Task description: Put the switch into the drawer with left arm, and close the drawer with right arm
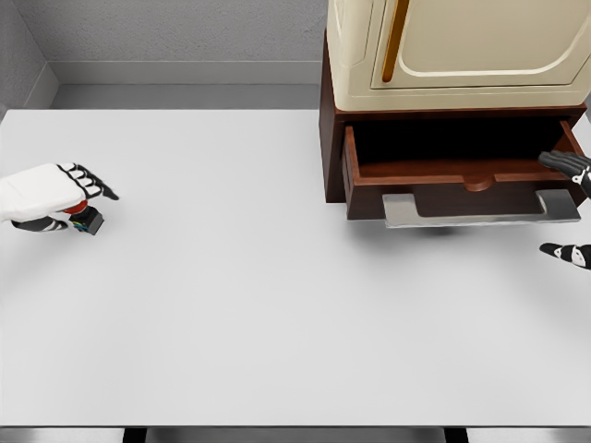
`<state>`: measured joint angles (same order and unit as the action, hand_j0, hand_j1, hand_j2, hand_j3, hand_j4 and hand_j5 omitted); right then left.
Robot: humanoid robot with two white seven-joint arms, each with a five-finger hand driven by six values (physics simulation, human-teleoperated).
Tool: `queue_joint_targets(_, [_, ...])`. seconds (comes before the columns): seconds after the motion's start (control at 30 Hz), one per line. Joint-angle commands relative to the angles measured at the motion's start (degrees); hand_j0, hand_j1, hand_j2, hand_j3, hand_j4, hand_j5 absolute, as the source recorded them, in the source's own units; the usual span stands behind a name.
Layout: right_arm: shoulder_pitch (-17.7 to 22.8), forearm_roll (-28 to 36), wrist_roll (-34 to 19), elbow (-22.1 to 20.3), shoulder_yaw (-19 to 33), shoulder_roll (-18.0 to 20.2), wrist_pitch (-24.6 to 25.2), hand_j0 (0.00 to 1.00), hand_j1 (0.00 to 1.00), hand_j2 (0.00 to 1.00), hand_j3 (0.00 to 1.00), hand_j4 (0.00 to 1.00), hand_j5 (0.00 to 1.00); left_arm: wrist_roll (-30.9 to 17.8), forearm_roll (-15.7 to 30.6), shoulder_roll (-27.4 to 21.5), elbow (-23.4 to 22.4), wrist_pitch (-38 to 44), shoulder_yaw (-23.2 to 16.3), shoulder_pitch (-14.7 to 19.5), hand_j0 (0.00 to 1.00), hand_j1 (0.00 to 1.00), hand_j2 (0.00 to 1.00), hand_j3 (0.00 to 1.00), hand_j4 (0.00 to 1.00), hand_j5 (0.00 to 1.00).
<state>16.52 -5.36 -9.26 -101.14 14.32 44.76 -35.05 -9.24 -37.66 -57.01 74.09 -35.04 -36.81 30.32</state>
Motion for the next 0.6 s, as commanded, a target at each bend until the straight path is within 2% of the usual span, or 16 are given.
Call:
queue_joint_targets(0.0, [0.0, 0.4, 0.0, 0.0, 0.0, 0.1, 0.1, 1.0, 1.0, 1.0, 1.0, 1.0, 1.0, -0.3, 0.3, -0.1, -0.1, 0.0, 0.1, 0.0, 0.74, 0.74, 0.74, 0.74, 0.74, 0.74])
queue_joint_targets(0.3, [0.0, 0.5, 0.1, 0.0, 0.0, 0.1, 0.1, 1.0, 1.0, 1.0, 1.0, 1.0, 1.0, -1.1, 0.4, -0.1, -1.1, 0.0, 0.1, 0.4, 0.63, 0.63, 0.63, 0.63, 0.63, 0.63])
queue_joint_targets(0.37, [0.0, 0.5, 0.1, 0.0, 0.0, 0.1, 0.1, 1.0, 1.0, 1.0, 1.0, 1.0, 1.0, -1.2, 0.4, -0.1, -1.1, 0.0, 0.1, 0.5, 0.55, 0.55, 0.55, 0.55, 0.55, 0.55])
queue_joint_targets(0.47, [0.0, 0.5, 0.1, 0.0, 0.0, 0.1, 0.1, 1.0, 1.0, 1.0, 1.0, 1.0, 1.0, -1.6, 0.4, -0.1, -1.1, 0.0, 0.2, 0.6, 0.49, 0.49, 0.49, 0.49, 0.49, 0.49])
queue_joint_targets(0.57, [0.0, 0.5, 0.1, 0.0, 0.0, 0.1, 0.1, 1.0, 1.0, 1.0, 1.0, 1.0, 1.0, -2.0, 0.6, -0.1, -1.1, 0.0, 0.2, 1.2, 0.47, 0.47, 0.47, 0.47, 0.47, 0.47])
